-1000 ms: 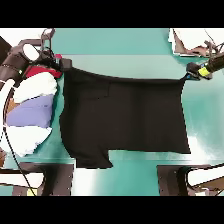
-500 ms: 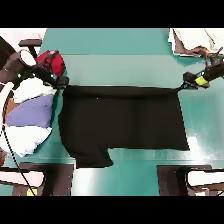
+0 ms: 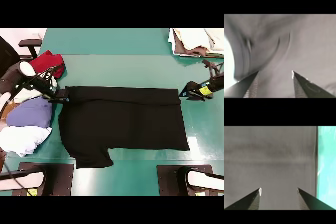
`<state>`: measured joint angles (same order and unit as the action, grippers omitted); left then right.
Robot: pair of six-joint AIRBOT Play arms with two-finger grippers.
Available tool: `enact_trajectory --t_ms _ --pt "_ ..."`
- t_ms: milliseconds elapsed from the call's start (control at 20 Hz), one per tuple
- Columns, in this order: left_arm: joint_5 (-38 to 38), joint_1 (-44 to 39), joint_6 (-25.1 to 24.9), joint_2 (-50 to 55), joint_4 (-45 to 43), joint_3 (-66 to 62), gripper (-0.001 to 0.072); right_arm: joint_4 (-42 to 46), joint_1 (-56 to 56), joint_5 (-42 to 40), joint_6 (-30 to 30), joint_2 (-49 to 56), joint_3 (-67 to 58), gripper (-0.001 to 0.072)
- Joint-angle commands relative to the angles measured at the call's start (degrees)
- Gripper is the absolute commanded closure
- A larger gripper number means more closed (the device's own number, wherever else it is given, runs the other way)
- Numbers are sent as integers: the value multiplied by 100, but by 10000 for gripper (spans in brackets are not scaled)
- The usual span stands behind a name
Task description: Fold the shirts.
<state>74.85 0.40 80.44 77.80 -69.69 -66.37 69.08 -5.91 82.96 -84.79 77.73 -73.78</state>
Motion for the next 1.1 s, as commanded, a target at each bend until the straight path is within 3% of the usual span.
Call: enact_trajectory --t_ms 0,250,450,900,950,1000,1050 --pt "275 0 313 -1257 -275 1215 224 -50 -221 223 46 -951 660 189" --pt "728 -2 859 -2745 -90 2966 224 -59 -245 -59 46 -1746 1434 189" --pt "863 -2 870 -2905 439 3768 225 -59 -72 -61 46 -1766 1447 193" --pt "-149 0 761 -2892 1506 4616 227 -46 46 -153 48 -1768 1447 203" --pt "-249 0 763 -2894 1517 4592 269 -11 44 -76 66 -1766 1447 203" --pt "-232 0 708 -2894 1519 4522 646 4 -15 68 201 -1766 1447 203" --pt "-190 0 551 -2894 1561 4422 685 15 -162 229 240 -1766 1449 203"
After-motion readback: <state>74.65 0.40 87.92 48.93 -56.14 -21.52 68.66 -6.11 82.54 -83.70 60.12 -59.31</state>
